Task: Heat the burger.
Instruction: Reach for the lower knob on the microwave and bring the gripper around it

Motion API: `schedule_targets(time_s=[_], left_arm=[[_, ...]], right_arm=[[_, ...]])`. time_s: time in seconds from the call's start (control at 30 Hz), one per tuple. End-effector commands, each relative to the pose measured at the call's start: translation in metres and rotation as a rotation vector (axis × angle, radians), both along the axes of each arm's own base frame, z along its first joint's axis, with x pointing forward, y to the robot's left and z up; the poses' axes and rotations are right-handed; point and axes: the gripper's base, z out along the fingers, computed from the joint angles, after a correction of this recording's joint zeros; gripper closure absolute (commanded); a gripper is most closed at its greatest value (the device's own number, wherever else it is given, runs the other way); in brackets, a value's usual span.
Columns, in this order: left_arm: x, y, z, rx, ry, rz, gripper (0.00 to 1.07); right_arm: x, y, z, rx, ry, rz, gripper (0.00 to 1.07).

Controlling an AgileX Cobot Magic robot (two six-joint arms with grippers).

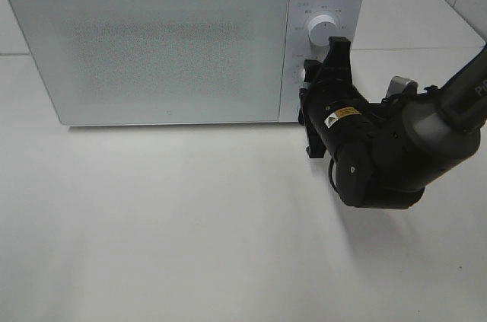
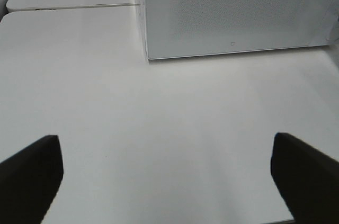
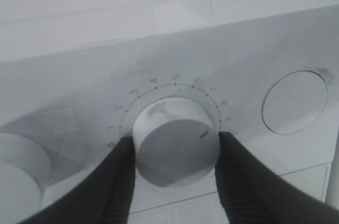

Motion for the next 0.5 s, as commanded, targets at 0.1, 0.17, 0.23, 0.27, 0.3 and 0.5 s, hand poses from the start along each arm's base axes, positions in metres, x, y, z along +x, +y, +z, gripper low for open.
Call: schedule_targets(time_s=[0.1,0.17,0.23,0.27,0.3,0.5], left_arm=[[-0.0026,-0.0001,0.0009,-0.004,-0.027,0.005,0.06],[-0.0026,-0.0001,0.0009,-0.004,-0.027,0.005,0.06],[-0.0026,-0.0001,0.0009,-0.004,-0.027,0.005,0.06],[-0.0026,-0.0001,0.0009,-0.004,-0.027,0.005,0.06],[-0.0026,-0.0001,0.0009,-0.004,-0.027,0.005,0.06],[-0.0026,-0.0001,0.0009,-0.004,-0.027,0.005,0.06]], right_arm=[[0.0046,0.0134,0.0184,-0.014,-0.138,0.064,0.82],[0.0048,0.0124,0.0182,-0.011,-0.136,0.052,0.77],[0.0049,0.0109,0.018,-0.007,-0.132,0.035,0.72],[0.005,0.0104,0.0179,-0.007,-0.131,0.029,0.71],[0.005,0.0104,0.0179,-0.007,-0.131,0.029,0.71],[0.0052,0.0082,0.0174,-0.011,-0.126,0.005,0.67]])
